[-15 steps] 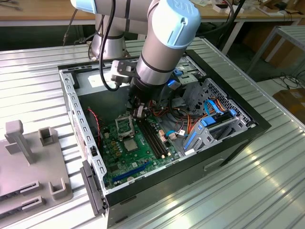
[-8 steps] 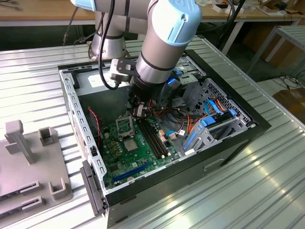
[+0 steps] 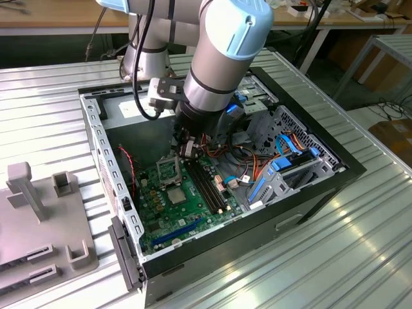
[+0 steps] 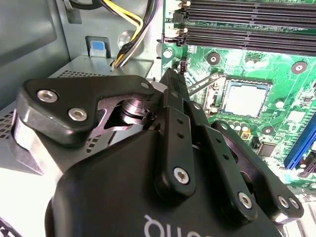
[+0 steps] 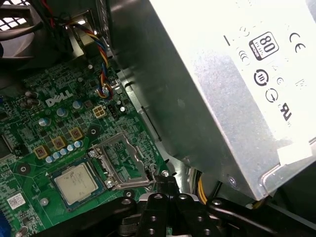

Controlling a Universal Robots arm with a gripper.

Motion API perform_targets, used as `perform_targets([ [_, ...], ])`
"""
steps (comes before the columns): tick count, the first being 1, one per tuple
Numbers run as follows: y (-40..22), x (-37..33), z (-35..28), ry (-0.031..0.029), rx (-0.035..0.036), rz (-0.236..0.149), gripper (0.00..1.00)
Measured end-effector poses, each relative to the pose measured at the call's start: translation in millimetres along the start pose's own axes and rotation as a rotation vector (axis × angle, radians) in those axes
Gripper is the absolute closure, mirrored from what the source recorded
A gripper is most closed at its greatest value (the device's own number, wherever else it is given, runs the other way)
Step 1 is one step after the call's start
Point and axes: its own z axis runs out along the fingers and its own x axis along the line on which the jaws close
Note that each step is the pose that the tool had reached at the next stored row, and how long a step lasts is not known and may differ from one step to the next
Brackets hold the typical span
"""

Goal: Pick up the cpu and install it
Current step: 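Close the cpu cover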

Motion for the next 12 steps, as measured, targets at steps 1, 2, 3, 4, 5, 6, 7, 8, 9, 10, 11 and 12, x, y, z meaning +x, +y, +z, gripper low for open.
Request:
perform_targets([
  [1,0.1,0.1,-0.4,0.0002,-0.0001,-0.001,0.87],
  [2,0.2,0.2,-0.7,0.0002,-0.0001,-0.001,0.87],
  [3,0.4,0.3,-1.3,0.0004,-0.0002,-0.002,0.87],
  [4,0.5,0.4,-1.6,0.0005,-0.0003,-0.003,0.87],
  [5,0.6,0.5,-1.9,0.0006,-0.0003,-0.003,0.87],
  [6,0.8,0.6,-2.3,0.0007,-0.0004,-0.004,0.87],
  [7,1.0,0.7,-2.7,0.0009,-0.0005,-0.005,0.87],
  [8,1.2,0.8,-3.0,0.0012,-0.0005,-0.006,0.87],
  [9,1.6,1.2,-3.3,0.0015,-0.0007,-0.007,0.87],
  [10,1.7,1.4,-3.4,0.0016,-0.0007,-0.008,0.87],
  [11,1.8,1.5,-3.5,0.0017,-0.0008,-0.008,0.87],
  [12,1.9,1.7,-3.6,0.0018,-0.0009,-0.009,0.87],
])
